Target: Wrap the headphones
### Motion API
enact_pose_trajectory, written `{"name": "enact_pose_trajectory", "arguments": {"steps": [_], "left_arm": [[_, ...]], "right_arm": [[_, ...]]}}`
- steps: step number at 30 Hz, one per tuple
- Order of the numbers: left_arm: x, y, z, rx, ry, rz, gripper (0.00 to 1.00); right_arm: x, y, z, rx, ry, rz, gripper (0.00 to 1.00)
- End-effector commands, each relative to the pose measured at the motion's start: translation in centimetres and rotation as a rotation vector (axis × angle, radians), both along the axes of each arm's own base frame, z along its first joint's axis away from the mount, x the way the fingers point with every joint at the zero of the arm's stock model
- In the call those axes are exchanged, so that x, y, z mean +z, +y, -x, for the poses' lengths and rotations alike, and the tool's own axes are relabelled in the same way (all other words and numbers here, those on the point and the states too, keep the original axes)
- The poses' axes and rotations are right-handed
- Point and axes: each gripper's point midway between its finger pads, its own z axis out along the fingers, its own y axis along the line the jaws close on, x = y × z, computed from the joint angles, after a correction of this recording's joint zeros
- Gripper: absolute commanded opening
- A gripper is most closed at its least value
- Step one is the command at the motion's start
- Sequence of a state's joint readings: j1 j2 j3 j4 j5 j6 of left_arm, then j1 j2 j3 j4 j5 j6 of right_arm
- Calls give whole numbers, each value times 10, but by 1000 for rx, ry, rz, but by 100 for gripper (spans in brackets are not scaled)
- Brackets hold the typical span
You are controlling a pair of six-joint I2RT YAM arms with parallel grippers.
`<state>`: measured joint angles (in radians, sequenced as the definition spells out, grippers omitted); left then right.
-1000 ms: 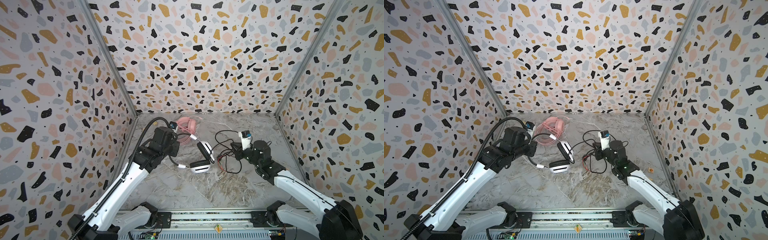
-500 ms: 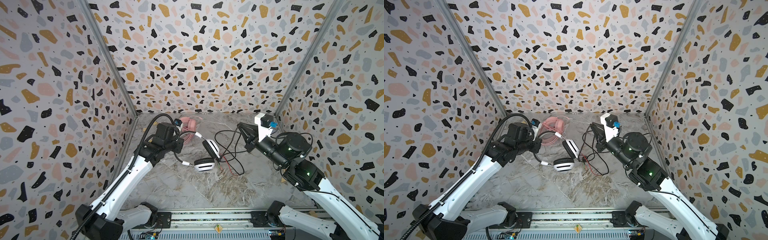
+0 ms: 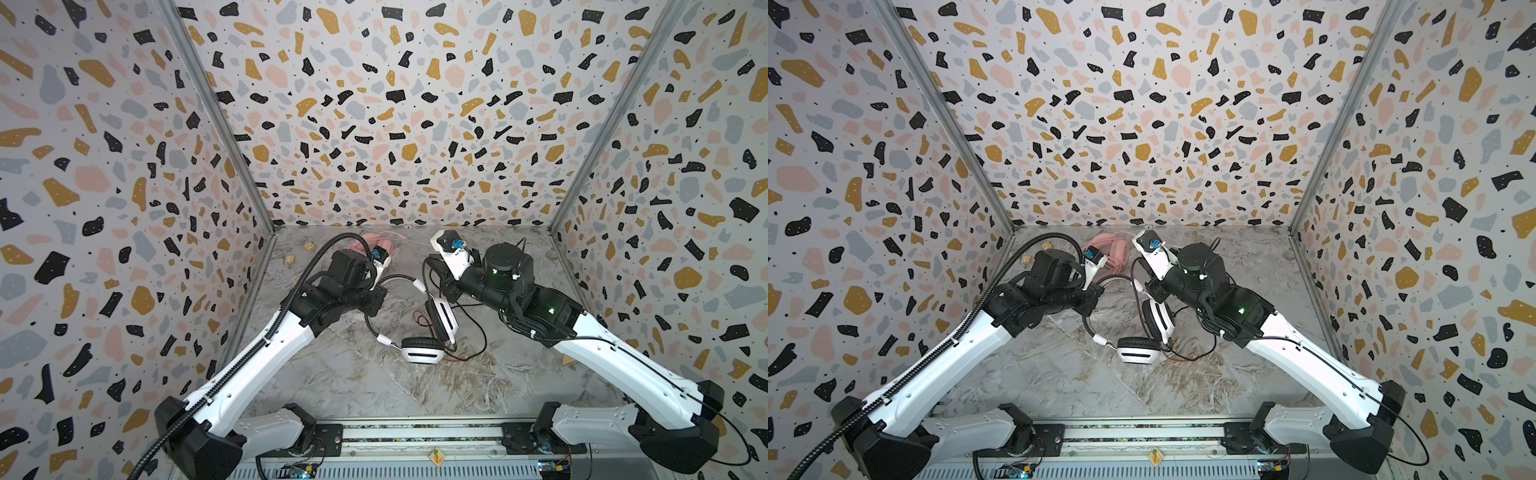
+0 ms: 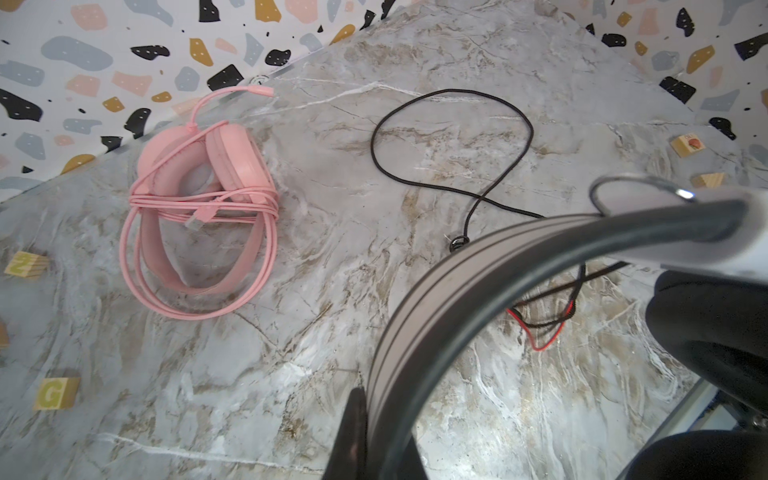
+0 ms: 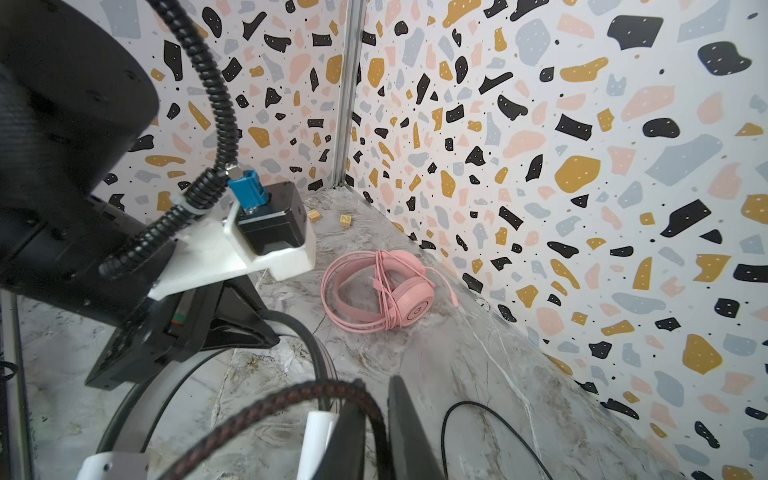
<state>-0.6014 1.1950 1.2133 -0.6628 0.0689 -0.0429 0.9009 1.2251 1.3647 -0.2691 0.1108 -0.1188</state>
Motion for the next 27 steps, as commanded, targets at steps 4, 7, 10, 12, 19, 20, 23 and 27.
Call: {"name": "enact_pose_trajectory", "arguments": {"steps": [4,7,10,12,19,20,23,27], "left_arm": [[49,-25,16,-90,-67,158,0],[63,-21,22,-80,-94,199,0],[77,-24,32,-114,-110,261,0],[87,-29,38,-151,-108,306,0],[116,-44,53,-244,-112,433,0],[121,-42,53,-233,-121,428,0],[135,-33,49,-190,-171,427,0],[145,-28,48,-165,-162,394,0]], "right_arm": [[-9,-27,-39,-164,27,13,14],[-25,-45,-52,-197,73,-11,14],[-41,-46,-53,-172,127,-22,14],[-54,-39,-49,-132,154,-22,14],[-80,-18,-31,10,230,-74,17],[-85,-18,-30,15,235,-87,18],[-95,-20,-26,22,244,-117,21],[-107,-16,-15,98,257,-171,48]]}}
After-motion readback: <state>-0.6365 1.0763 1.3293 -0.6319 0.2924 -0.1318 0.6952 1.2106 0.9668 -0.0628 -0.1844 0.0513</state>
